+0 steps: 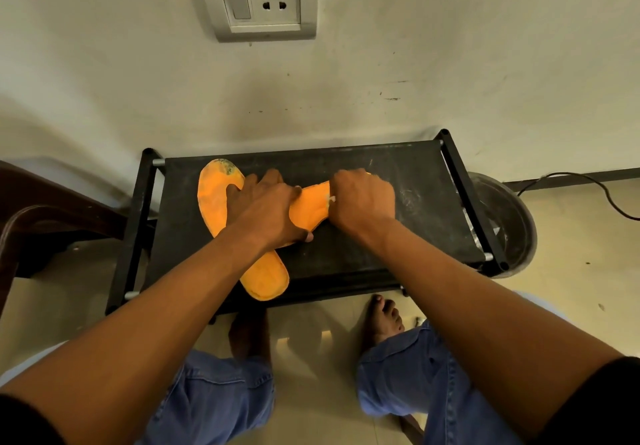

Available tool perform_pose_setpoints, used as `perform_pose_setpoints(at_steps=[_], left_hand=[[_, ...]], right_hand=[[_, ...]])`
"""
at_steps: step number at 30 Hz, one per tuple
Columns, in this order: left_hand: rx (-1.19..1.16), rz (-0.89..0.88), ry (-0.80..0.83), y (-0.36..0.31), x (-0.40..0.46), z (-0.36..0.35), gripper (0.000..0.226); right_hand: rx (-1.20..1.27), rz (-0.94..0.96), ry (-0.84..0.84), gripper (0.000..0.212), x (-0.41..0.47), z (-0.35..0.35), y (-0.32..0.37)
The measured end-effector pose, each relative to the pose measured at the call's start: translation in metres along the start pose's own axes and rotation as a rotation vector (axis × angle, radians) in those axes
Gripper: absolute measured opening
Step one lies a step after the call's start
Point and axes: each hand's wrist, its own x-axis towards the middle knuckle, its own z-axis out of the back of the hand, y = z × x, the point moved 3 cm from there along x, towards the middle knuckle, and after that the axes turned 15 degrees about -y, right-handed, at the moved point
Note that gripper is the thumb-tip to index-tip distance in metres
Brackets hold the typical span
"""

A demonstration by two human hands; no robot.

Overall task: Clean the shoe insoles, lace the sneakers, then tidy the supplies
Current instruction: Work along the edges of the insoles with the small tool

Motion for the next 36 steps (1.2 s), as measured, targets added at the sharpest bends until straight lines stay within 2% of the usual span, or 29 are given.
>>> perform_pose_setpoints(at_steps=[6, 10, 14, 19, 22, 30, 33, 36], left_hand=[[-0.020, 0.000, 0.007, 0.002, 0.000, -0.001, 0.096], [-0.020, -0.001, 0.004, 0.002, 0.000, -0.001, 0.095], [-0.003, 0.000, 0.012, 0.001, 0.001, -0.001, 0.096], [-0.015, 0.002, 0.009, 0.003, 0.000, -0.003, 0.098], [-0.013, -0.003, 0.010, 0.002, 0.001, -0.003, 0.098], [0.011, -0.009, 0.013, 0.000, 0.002, -0.002, 0.095], [-0.003, -0.009, 0.012, 0.002, 0.001, -0.003, 0.097], [-0.011, -0.009, 0.006, 0.003, 0.001, -0.004, 0.099]], right_hand=[[-0.016, -0.230, 0.001, 0.012, 0.015, 0.009, -0.040], [0.027, -0.177, 0.054, 0.011, 0.014, 0.009, -0.029], [-0.027, -0.086, 0.101, 0.024, 0.008, 0.005, -0.017], [-0.078, -0.218, 0.062, 0.019, 0.017, 0.012, -0.041], [-0.082, -0.229, 0.053, 0.021, 0.019, 0.013, -0.043], [-0.033, -0.061, 0.084, 0.023, 0.011, 0.003, -0.011], [-0.032, -0.172, 0.032, 0.014, 0.015, 0.006, -0.026], [-0.004, -0.259, -0.029, 0.017, 0.020, 0.007, -0.042]])
